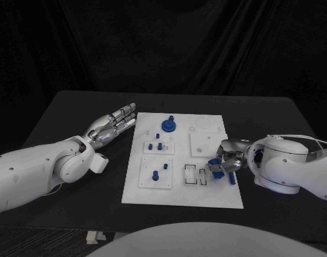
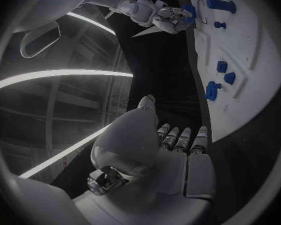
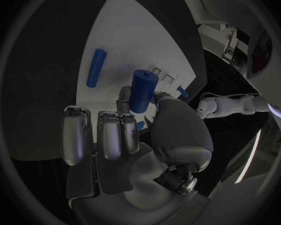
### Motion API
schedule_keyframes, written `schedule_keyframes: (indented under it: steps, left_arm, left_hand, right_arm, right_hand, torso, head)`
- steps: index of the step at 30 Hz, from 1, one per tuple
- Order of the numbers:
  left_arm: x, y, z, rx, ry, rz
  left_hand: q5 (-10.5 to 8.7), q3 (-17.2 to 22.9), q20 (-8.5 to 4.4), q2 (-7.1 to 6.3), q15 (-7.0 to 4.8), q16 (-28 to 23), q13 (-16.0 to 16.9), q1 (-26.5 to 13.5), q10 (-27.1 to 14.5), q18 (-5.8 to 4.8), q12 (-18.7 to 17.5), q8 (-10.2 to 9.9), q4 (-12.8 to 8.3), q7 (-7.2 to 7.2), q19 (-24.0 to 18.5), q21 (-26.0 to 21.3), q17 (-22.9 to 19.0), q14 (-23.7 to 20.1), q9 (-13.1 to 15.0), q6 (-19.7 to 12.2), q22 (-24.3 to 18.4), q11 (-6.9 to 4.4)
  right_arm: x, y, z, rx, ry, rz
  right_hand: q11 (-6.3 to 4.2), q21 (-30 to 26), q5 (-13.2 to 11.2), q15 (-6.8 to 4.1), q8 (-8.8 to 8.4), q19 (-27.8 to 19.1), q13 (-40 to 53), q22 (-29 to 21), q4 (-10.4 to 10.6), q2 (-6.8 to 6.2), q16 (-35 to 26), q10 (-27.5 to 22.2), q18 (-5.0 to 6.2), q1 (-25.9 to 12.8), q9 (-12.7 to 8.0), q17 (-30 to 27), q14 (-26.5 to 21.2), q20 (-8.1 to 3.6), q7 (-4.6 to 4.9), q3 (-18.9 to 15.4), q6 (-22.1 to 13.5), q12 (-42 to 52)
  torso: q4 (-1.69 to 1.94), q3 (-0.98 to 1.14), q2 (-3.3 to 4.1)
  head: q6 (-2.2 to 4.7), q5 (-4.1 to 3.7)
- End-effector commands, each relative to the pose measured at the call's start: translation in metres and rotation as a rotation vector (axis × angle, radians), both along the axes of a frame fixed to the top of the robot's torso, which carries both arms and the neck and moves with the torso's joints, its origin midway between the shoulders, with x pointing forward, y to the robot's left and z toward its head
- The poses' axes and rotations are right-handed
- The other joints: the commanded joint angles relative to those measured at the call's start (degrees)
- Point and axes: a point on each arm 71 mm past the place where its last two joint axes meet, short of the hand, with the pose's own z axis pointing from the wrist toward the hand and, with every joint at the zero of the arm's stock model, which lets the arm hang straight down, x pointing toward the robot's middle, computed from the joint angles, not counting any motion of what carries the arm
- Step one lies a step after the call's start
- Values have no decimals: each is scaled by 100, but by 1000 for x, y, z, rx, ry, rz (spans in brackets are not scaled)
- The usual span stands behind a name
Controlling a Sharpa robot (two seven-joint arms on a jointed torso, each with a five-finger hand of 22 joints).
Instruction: Assemble the parts on the task board
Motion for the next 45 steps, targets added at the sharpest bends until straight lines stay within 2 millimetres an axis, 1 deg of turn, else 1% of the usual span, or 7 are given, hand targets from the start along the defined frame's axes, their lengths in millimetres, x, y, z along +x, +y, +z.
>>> schedule_keyframes:
  steps: [1,5,13,18,21,36,45]
  left_arm:
    - [0,-2,0,-15,2,-8]
    - [0,-3,0,-15,3,-10]
    - [0,-4,0,-16,3,-12]
    - [-1,-5,0,-16,6,-14]
    - [-1,-5,0,-16,8,-16]
    - [-1,-7,-1,-16,16,-24]
    - [-1,-7,-1,-15,21,-28]
  left_hand:
    - [29,11,28,-1,36,-38,-8,67,11,52,-20,33,-25,52,8,3,-9,-3,5,7,9,-15]
    - [29,11,28,-1,36,-38,-8,67,11,52,-20,33,-25,52,8,3,-9,-3,5,7,9,-15]
    - [48,19,37,-2,51,-38,-8,73,11,52,-20,37,-40,80,11,6,-9,-3,7,21,13,-17]
    - [59,26,43,-5,62,-38,-8,81,11,52,-20,40,-55,106,12,6,-9,-3,10,35,14,-21]
    - [59,26,43,-5,62,-38,-8,81,11,52,-20,40,-55,106,12,6,-9,-3,10,35,14,-21]
    - [62,30,46,-4,66,-38,-8,83,11,52,-20,41,-62,124,12,6,-9,-3,11,40,13,-28]
    - [67,34,49,-1,71,-38,-8,85,11,51,-20,41,-66,132,12,7,-9,-3,11,40,14,-29]
  right_arm:
    - [0,1,5,135,73,-120]
    - [1,3,7,156,124,-146]
    - [7,15,1,136,197,-129]
    - [7,24,-7,117,231,-110]
    - [8,28,-10,110,242,-103]
    - [12,43,-16,106,250,-81]
    - [11,47,-18,103,261,-67]
  right_hand:
    - [-37,-30,-104,-19,-63,302,1507,1286,-627,32,-23,617,-12,-35,61,1033,502,-46,-106,714,-37,15]
    - [-30,-26,-311,-13,-105,304,1507,1287,-636,42,-16,617,-13,-95,74,1046,505,-41,-97,755,-41,15]
    - [46,-107,-1175,47,-296,265,1507,1259,-662,130,-46,617,7,-229,46,975,491,10,-11,767,-184,15]
    - [69,-190,-1419,66,-345,226,1507,1230,-647,164,-79,617,28,-293,28,900,476,29,15,735,-217,15]
    - [111,-353,-1820,102,-412,149,1507,1174,-572,200,-114,617,67,-426,-4,830,459,62,59,649,-267,15]
    - [170,-669,-2186,152,-518,10,1507,1067,-528,269,-196,617,139,-516,-47,667,426,113,125,535,-383,15]
    - [195,-827,-2678,175,-566,-38,1507,1016,-427,337,-272,617,169,-644,-90,529,400,141,150,375,-385,15]
  torso:
    - [0,-1,-4]
    - [17,-8,-13]
    - [5,-16,-4]
    - [23,-11,7]
    - [18,-4,13]
    - [-7,-5,14]
    - [6,-6,3]
  head:
    - [0,10]
    - [0,4]
    - [0,34]
    - [0,27]
    - [0,36]
    - [0,107]
    - [0,113]
